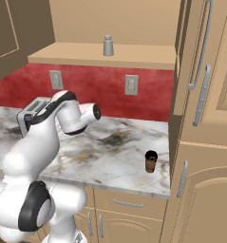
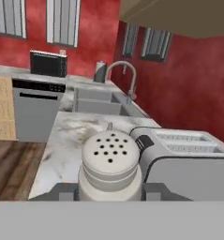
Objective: There are various items on the counter. Only move the condiments/shakers into the cabinet.
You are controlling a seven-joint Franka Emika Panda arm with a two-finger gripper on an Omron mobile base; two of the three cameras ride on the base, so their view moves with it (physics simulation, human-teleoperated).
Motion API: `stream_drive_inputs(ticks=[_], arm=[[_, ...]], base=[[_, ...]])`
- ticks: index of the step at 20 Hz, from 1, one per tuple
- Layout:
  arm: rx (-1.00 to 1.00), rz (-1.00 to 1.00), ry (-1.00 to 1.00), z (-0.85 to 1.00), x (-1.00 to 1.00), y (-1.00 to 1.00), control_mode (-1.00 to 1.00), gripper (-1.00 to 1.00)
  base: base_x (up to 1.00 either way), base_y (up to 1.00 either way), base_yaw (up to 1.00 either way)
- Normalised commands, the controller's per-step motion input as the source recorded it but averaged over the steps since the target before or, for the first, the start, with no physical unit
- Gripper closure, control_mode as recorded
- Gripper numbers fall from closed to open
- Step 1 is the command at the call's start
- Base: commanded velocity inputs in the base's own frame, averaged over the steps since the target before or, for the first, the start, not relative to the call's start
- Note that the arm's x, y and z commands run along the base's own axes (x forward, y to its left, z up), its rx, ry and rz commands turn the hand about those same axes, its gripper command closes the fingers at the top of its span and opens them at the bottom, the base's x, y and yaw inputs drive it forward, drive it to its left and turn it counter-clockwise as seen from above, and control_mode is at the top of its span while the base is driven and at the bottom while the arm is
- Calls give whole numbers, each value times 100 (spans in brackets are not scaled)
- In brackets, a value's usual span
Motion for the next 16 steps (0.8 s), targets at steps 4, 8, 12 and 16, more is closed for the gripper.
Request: stream_drive_inputs(ticks=[4,8,12,16], arm=[[3,-34,-6,100,-100,-23,-100,100],[0,-38,0,100,-92,-32,-100,100],[0,-38,2,100,-77,-36,-100,100],[0,-42,10,100,-56,-40,-100,100]], base=[[0,0,0],[0,0,0],[0,0,0],[0,0,0]])
